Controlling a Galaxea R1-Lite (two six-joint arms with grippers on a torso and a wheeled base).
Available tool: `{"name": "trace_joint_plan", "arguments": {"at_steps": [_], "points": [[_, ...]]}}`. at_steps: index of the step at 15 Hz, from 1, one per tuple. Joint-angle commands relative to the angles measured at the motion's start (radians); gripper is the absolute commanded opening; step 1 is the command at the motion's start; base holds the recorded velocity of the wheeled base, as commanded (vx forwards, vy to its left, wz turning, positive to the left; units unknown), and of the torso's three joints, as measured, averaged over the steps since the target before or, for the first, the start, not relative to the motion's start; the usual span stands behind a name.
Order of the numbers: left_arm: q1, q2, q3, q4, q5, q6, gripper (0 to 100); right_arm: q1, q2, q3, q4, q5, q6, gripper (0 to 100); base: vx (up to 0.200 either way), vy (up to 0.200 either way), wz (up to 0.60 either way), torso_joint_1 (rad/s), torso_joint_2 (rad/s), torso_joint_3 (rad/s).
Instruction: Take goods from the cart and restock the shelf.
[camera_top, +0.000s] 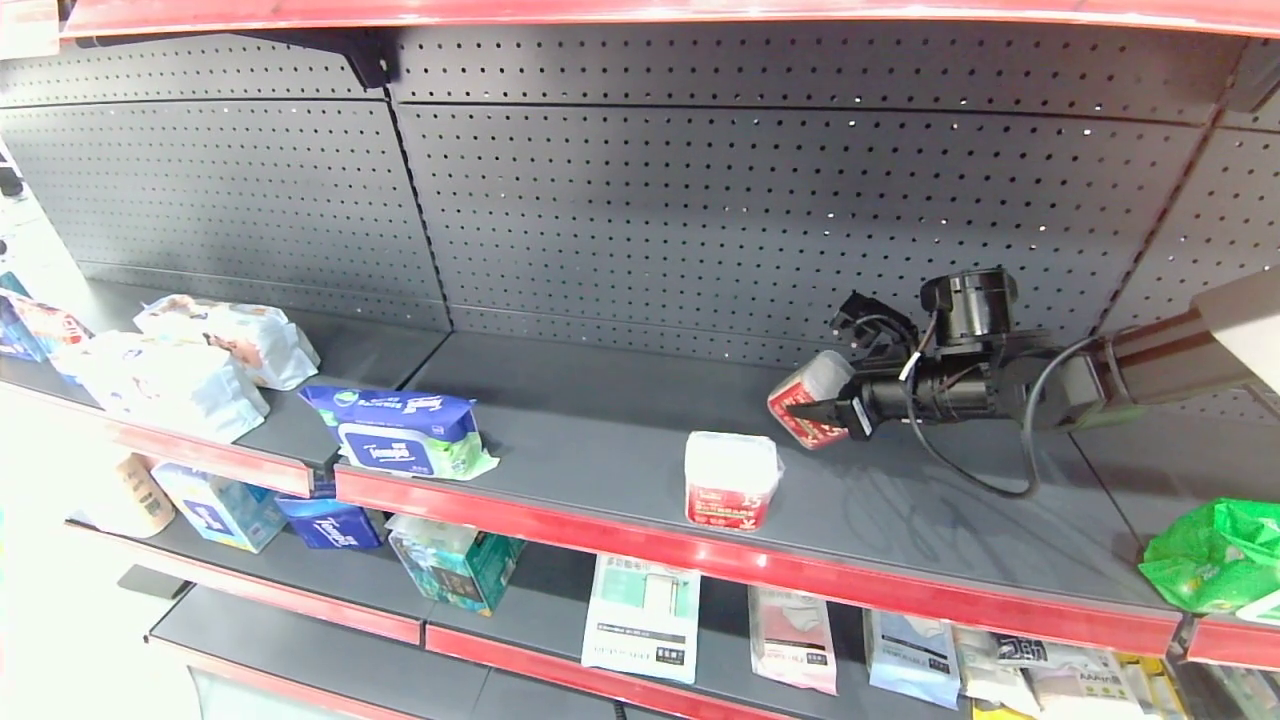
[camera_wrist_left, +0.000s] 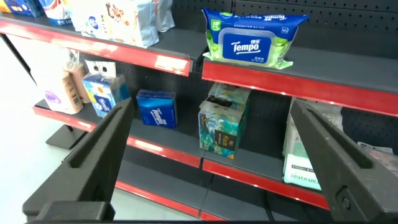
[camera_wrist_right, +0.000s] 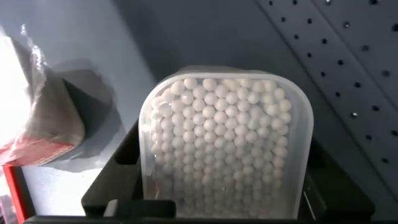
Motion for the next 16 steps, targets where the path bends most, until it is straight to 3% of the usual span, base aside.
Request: {"name": "trace_joint_plan", "arguments": {"at_steps": [1, 4, 5, 12, 16], "points": [[0.000, 0.001, 0.000, 0.000, 0.000, 0.000, 100, 0.018, -0.004, 0.011, -0.001, -0.004, 0.000, 0, 0.000, 0.000, 0.00, 0.000, 0.00, 0.000], [0.000, 0.001, 0.000, 0.000, 0.000, 0.000, 100, 0.024, -0.003, 0.013, -0.001, -0.019, -0.009, 0, 0.000, 0.000, 0.00, 0.000, 0.00, 0.000], [0.000, 0.001, 0.000, 0.000, 0.000, 0.000, 100, 0.024, -0.003, 0.013, -0.001, -0.019, -0.009, 100, 0.000, 0.000, 0.00, 0.000, 0.00, 0.000], [0.000, 0.001, 0.000, 0.000, 0.000, 0.000, 100, 0.013, -0.024, 0.037, -0.008, -0.042, -0.006, 100, 0.000, 0.000, 0.00, 0.000, 0.00, 0.000], [0.000, 0.001, 0.000, 0.000, 0.000, 0.000, 100, -0.028, -0.093, 0.137, -0.008, -0.046, -0.003, 100, 0.000, 0.000, 0.00, 0.000, 0.00, 0.000]]}}
